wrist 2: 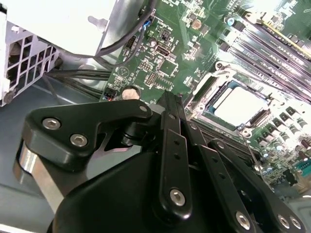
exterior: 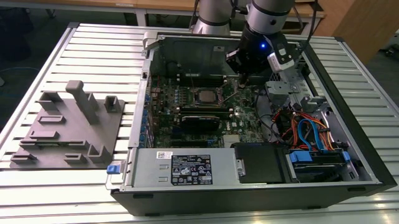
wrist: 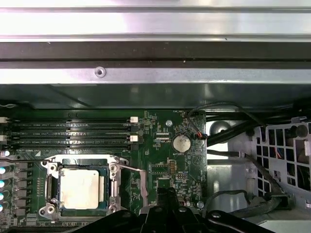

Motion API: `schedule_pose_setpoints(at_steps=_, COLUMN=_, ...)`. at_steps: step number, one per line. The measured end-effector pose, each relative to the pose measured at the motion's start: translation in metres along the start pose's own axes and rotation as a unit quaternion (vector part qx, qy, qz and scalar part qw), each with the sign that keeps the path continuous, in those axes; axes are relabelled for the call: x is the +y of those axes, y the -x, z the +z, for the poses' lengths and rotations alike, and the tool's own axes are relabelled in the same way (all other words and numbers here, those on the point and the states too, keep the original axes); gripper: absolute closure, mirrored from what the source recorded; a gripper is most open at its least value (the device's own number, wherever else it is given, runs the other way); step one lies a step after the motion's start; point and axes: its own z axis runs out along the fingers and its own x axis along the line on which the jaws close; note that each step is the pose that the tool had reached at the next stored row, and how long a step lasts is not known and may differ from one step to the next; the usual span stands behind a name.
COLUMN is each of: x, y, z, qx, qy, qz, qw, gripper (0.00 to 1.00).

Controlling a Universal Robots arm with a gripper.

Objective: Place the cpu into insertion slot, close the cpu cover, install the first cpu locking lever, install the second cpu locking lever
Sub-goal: 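Close the cpu cover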

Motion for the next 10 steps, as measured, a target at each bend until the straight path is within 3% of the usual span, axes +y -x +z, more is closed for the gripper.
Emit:
schedule_pose_setpoints(at_steps=5, x=-0.0017, y=-0.0006, z=0.0068, qx=-0.0001, qy=0.0001, qz=0.0, qw=1.0, gripper=0.9)
schedule_pose_setpoints(at_steps=10, x=-0.0021, y=-0.0154, z=0.0073, qx=0.0, qy=-0.0001, qz=0.0, qw=1.0, gripper=0.9)
